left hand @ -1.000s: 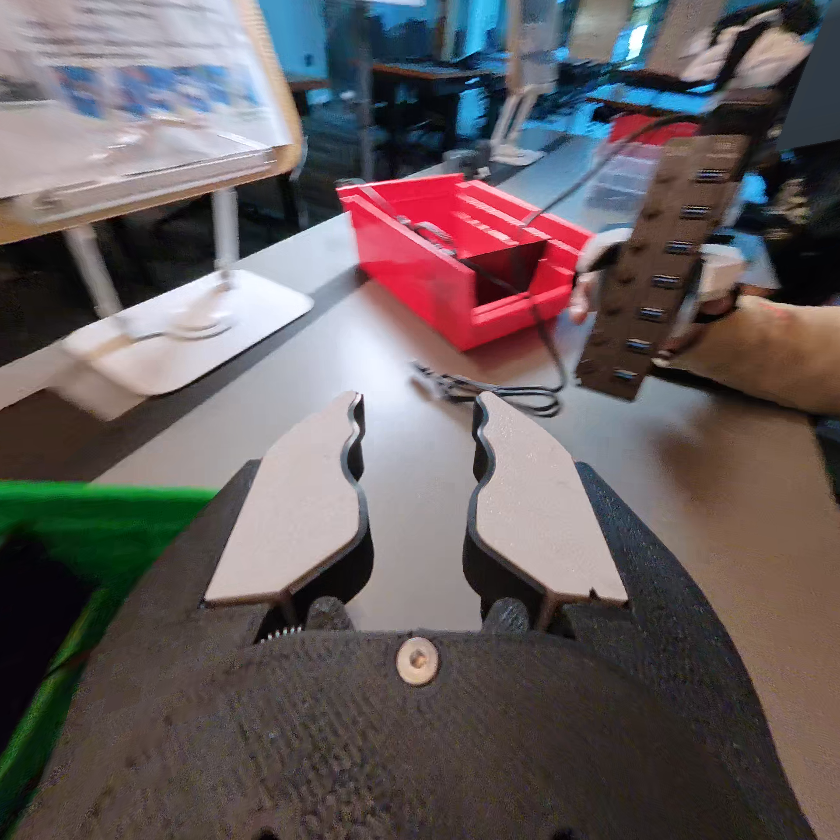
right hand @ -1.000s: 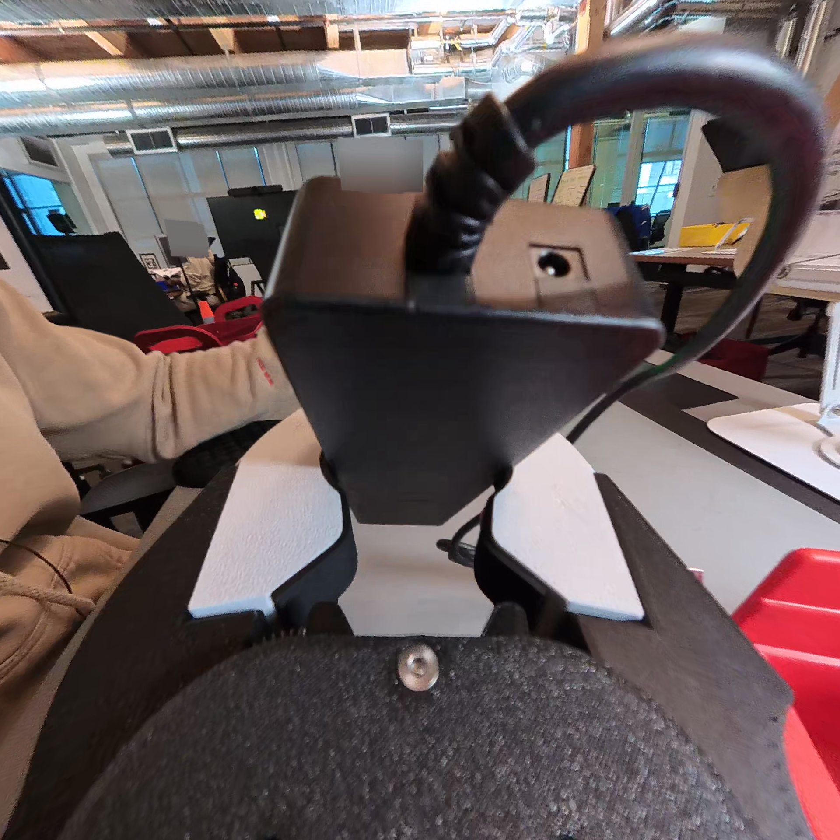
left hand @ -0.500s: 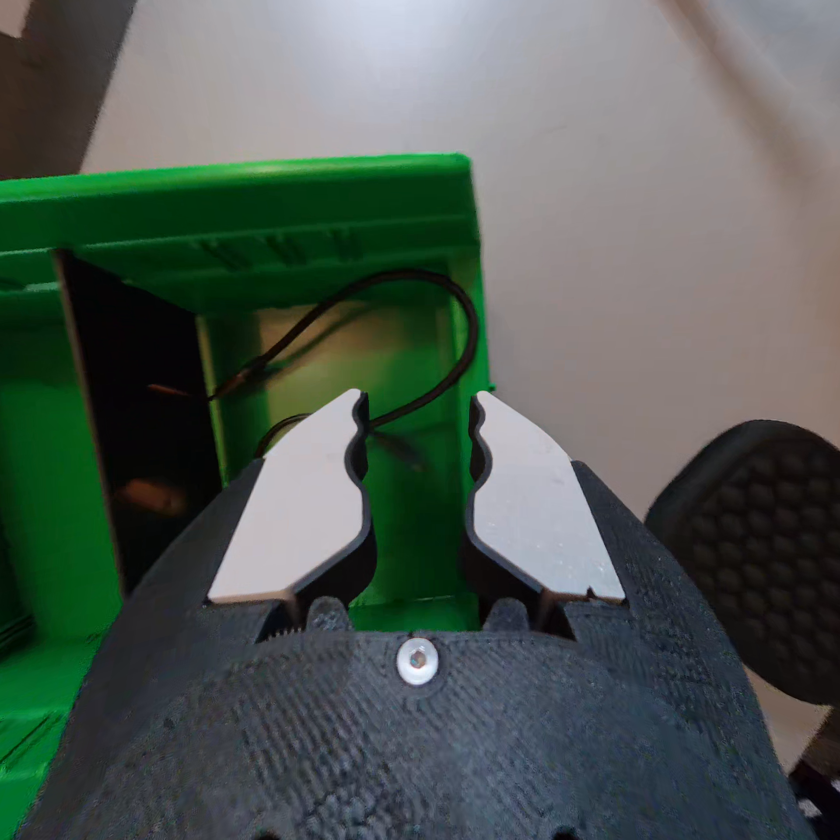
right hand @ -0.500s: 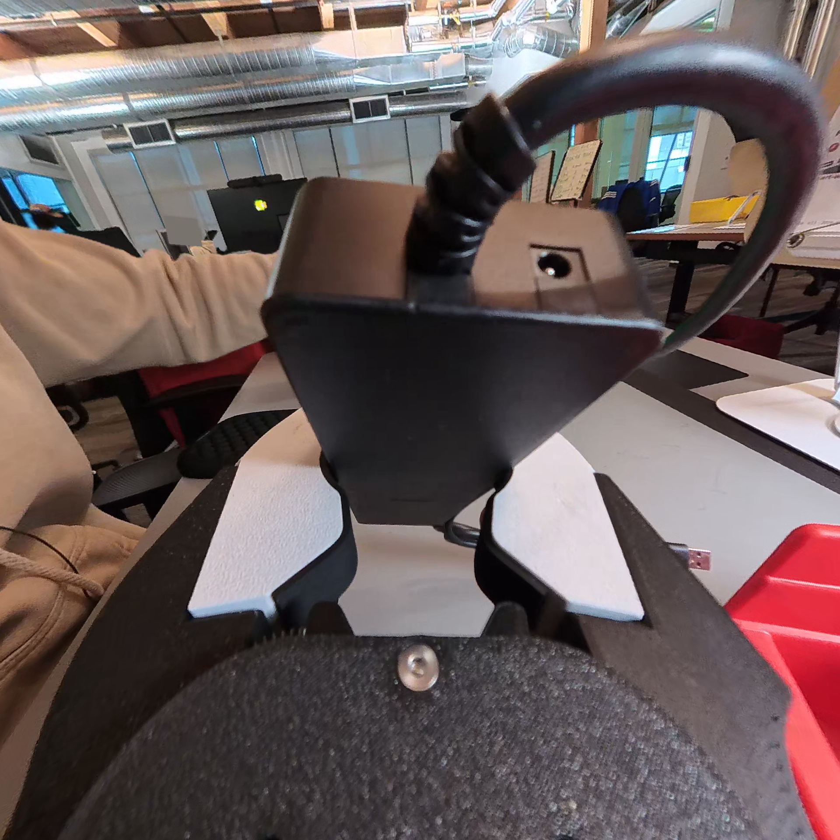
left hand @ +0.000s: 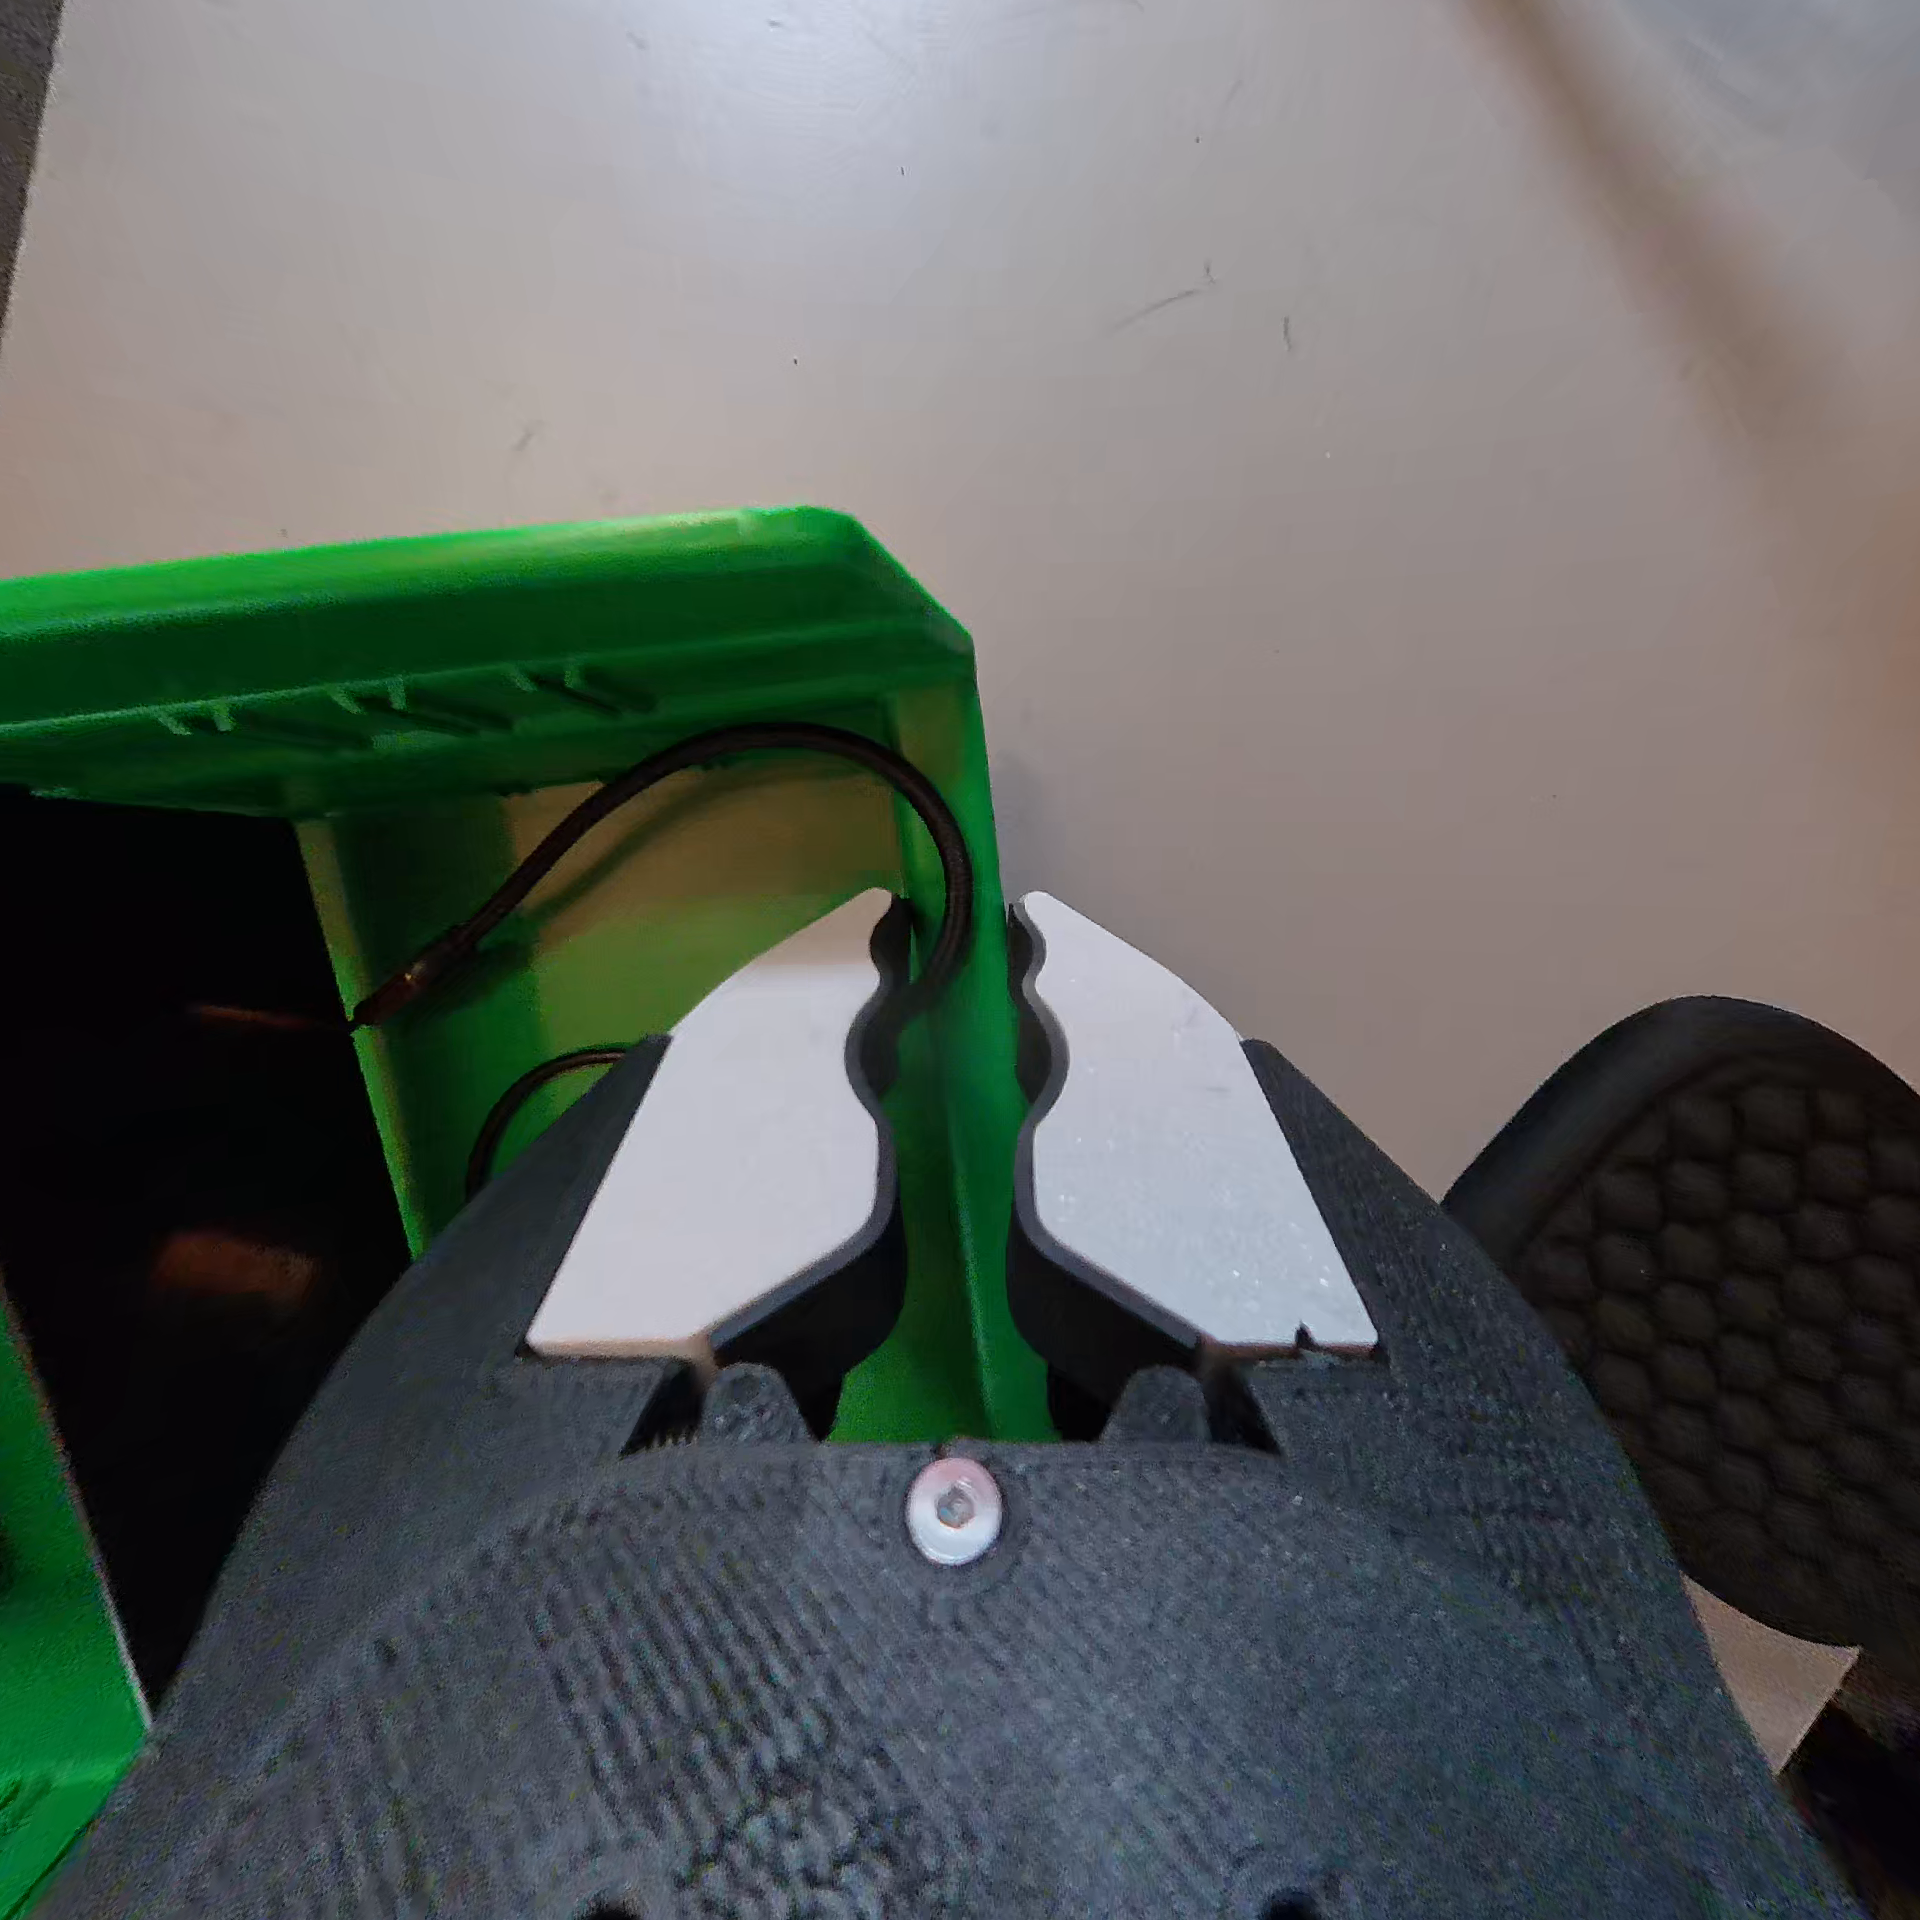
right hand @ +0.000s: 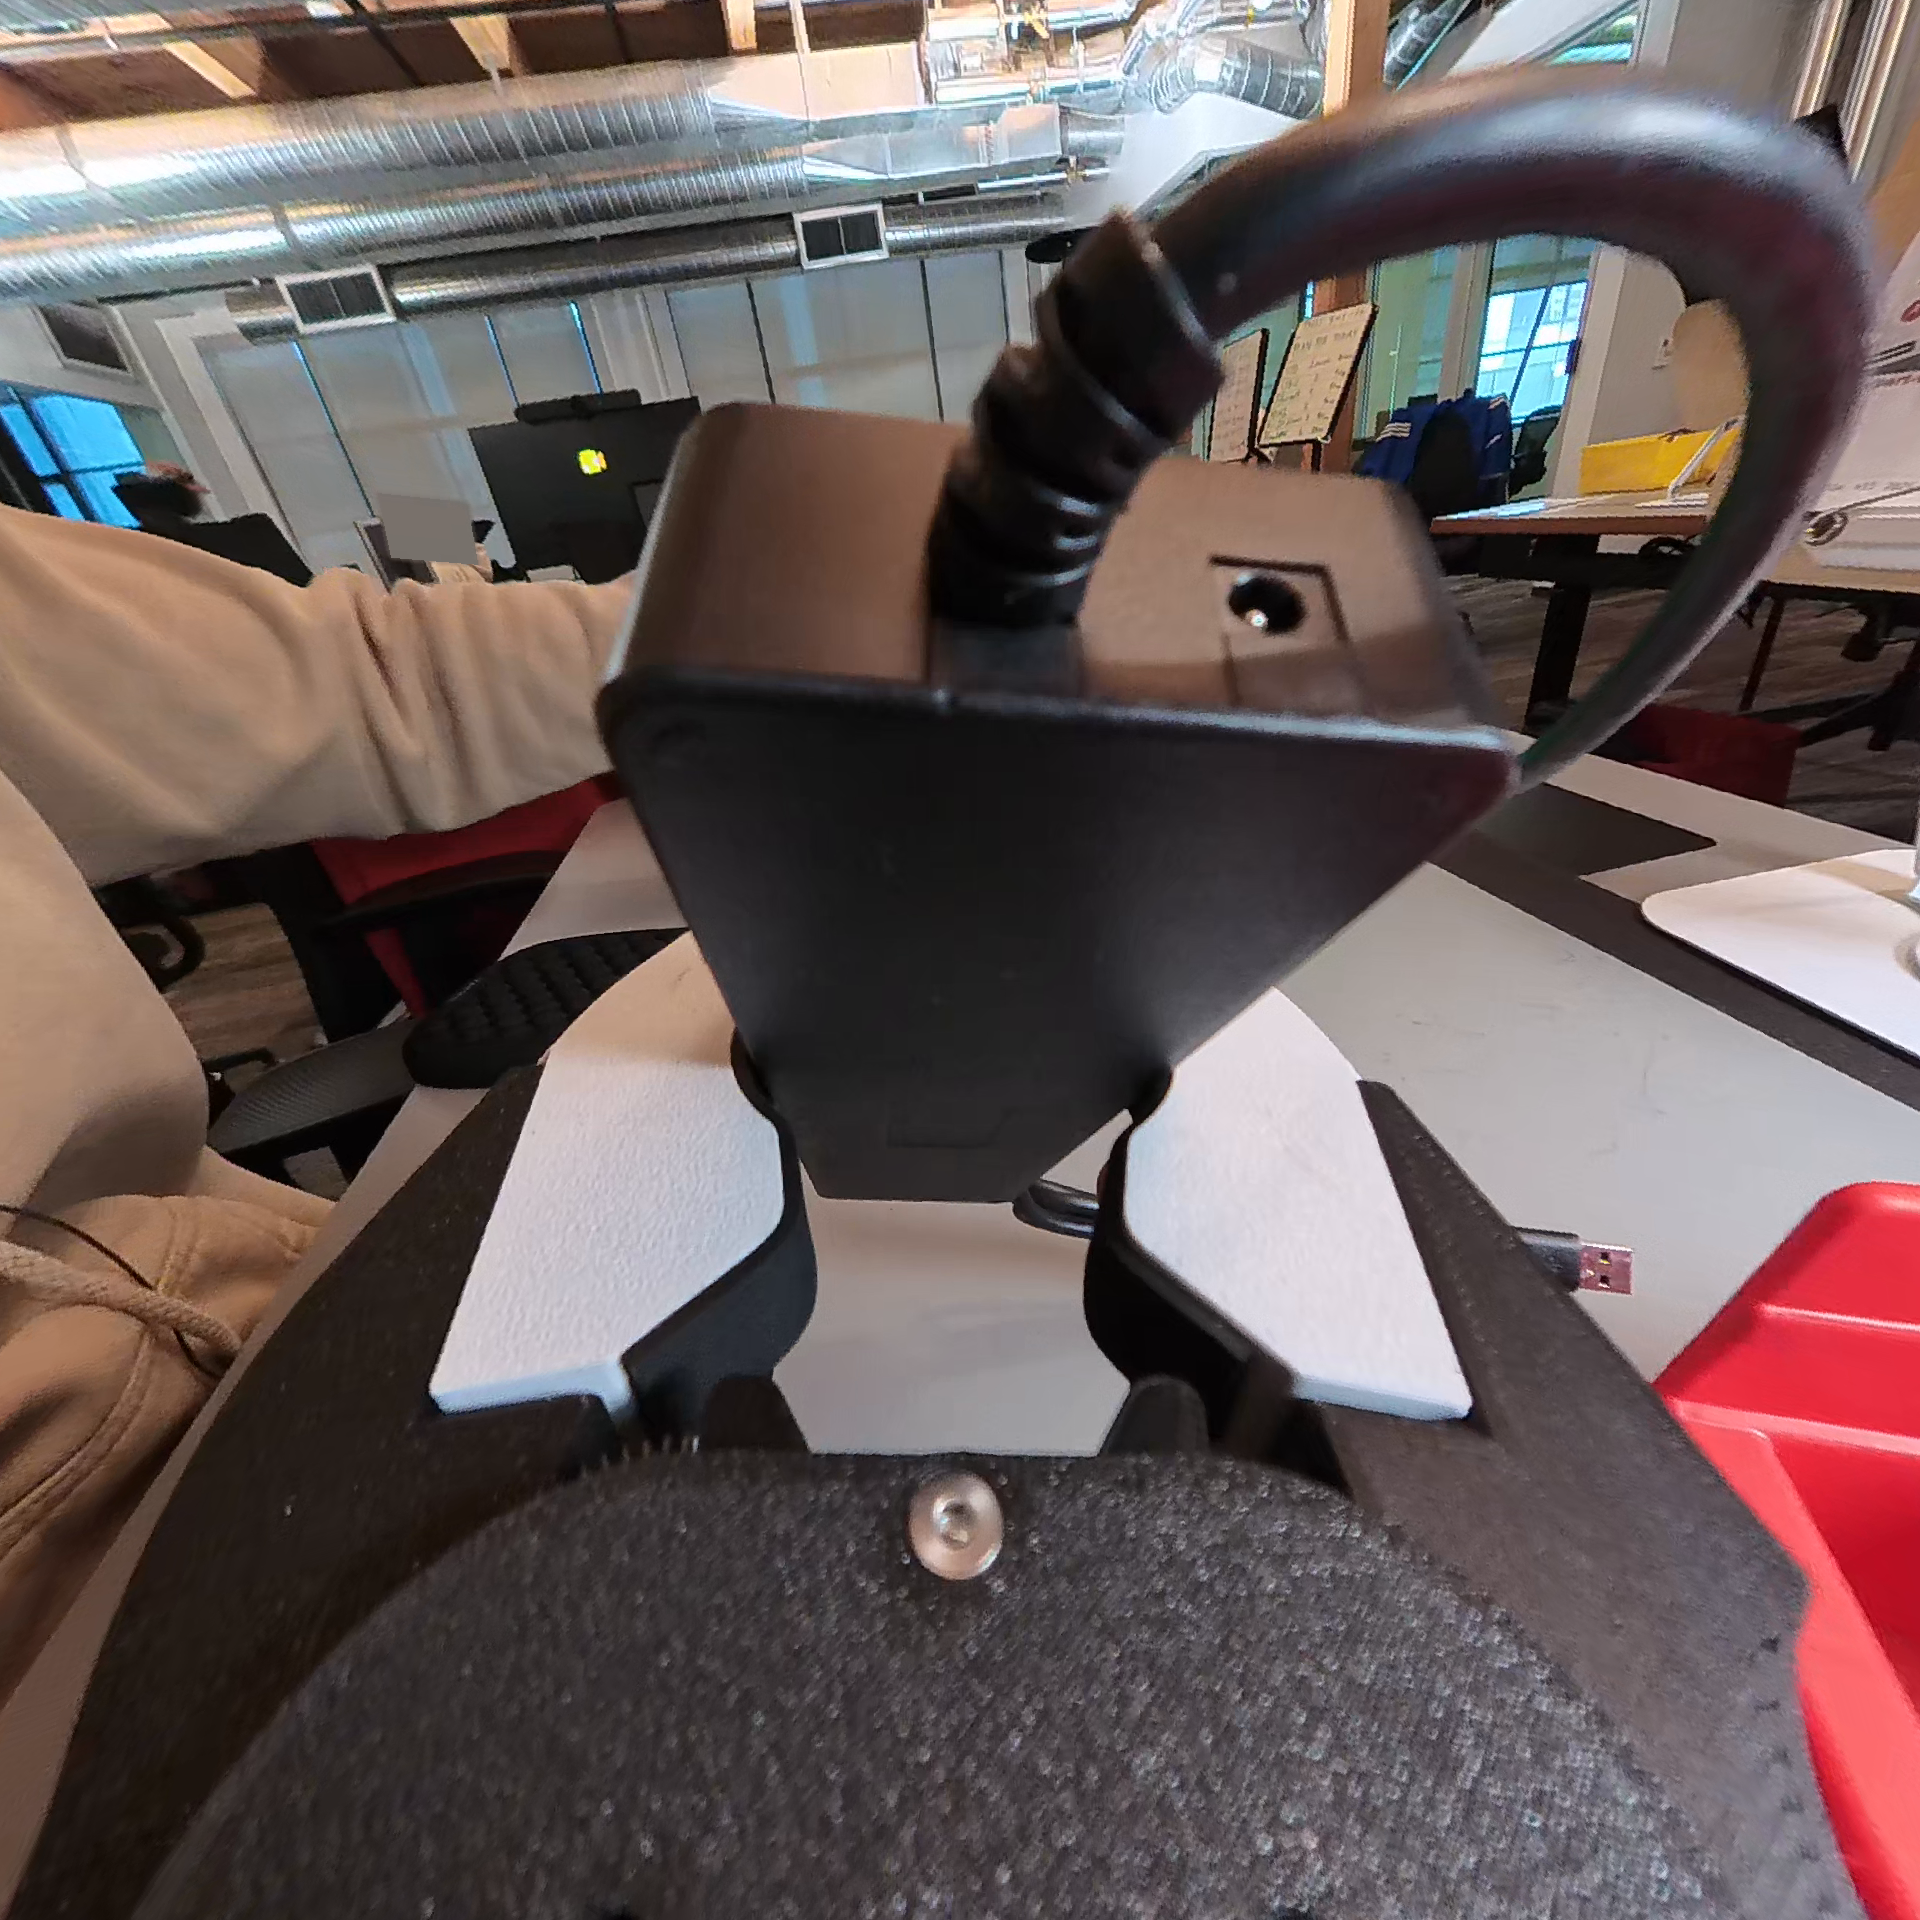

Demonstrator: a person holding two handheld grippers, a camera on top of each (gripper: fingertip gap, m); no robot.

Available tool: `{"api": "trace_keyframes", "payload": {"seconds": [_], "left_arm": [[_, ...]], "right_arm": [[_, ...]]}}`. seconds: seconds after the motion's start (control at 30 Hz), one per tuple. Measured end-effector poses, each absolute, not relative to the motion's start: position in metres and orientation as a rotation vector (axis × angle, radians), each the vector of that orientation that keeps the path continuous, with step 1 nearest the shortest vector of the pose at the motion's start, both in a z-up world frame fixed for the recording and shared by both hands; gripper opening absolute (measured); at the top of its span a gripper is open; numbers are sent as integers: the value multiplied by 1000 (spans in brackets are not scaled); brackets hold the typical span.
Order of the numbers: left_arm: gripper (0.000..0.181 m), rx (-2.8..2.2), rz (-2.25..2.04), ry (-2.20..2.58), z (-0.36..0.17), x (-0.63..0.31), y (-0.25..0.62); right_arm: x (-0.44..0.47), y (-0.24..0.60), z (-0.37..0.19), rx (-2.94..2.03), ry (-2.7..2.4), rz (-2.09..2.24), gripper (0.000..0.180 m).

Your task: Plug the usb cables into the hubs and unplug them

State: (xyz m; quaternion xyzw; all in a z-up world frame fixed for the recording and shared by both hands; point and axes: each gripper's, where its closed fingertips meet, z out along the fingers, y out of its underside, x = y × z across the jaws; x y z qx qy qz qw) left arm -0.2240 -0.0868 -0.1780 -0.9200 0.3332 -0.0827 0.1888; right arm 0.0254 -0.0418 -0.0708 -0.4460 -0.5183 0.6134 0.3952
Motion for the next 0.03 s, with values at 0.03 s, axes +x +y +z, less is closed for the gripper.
{"api": "trace_keyframes", "payload": {"seconds": [0.03], "left_arm": [[18,-2579,-226,928,-176,-224,-87]], "right_arm": [[25,-43,-71,-1130,-1318,1556,64]]}}
